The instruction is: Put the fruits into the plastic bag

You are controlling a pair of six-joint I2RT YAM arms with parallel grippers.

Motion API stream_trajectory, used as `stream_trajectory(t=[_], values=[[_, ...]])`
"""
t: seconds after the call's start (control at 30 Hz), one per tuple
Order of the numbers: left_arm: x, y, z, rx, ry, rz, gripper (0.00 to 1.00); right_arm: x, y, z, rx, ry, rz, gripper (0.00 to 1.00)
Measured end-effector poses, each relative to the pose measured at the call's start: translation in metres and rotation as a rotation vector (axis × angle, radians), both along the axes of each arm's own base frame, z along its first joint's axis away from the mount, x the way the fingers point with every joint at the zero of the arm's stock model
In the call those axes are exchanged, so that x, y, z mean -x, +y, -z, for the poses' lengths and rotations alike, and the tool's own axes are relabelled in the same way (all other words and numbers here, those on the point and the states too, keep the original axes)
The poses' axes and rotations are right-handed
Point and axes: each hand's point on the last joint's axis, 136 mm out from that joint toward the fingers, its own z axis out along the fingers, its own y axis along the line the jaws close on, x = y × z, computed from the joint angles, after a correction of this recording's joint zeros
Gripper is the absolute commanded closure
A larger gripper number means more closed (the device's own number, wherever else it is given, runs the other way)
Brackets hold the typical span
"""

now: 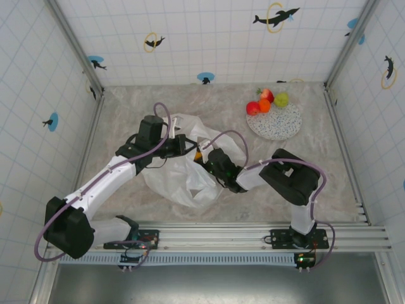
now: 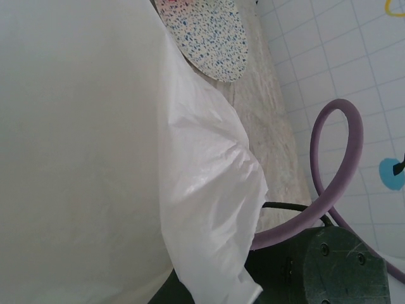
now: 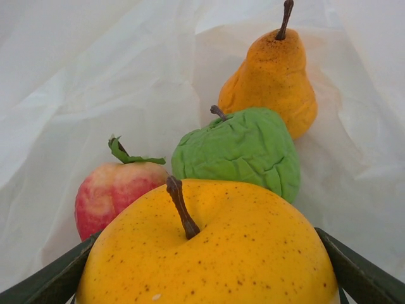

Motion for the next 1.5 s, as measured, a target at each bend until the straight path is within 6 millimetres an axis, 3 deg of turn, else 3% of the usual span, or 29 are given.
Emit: stream_trajectory(t=[0.17, 0.43, 0.73, 0.97, 1.23, 1.33, 1.5], values=[[-0.003, 0.002, -0.002, -0.009, -0.010, -0.015, 1.00, 0.002, 0.004, -0.003, -0.033, 0.013, -0.010, 0.27], [-0.005, 0.003, -0.002, -0.024, -0.030, -0.016, 1.00, 0.009, 0.006, 0.002, -0.030, 0.048, -0.047, 0.10], [-0.006, 0.004, -0.002, -0.029, -0.032, -0.022, 1.00, 0.019, -0.004, 0.004, 0.009, 0.086, -0.077, 0.00], [-0.007, 0.005, -0.001, -0.035, -0.036, -0.030, 1.00, 0.033, -0.010, -0.005, 0.042, 0.103, -0.135, 0.00], [-0.008, 0.005, -0.001, -0.036, -0.038, -0.030, 1.00, 0.054, -0.028, 0.005, 0.113, 0.145, -0.195, 0.03], [-0.008, 0.005, -0.001, -0.036, -0.038, -0.030, 1.00, 0.059, -0.032, 0.012, 0.126, 0.169, -0.211, 0.07], [-0.008, 0.005, -0.001, -0.036, -0.038, -0.030, 1.00, 0.065, -0.030, 0.015, 0.111, 0.197, -0.237, 0.22]])
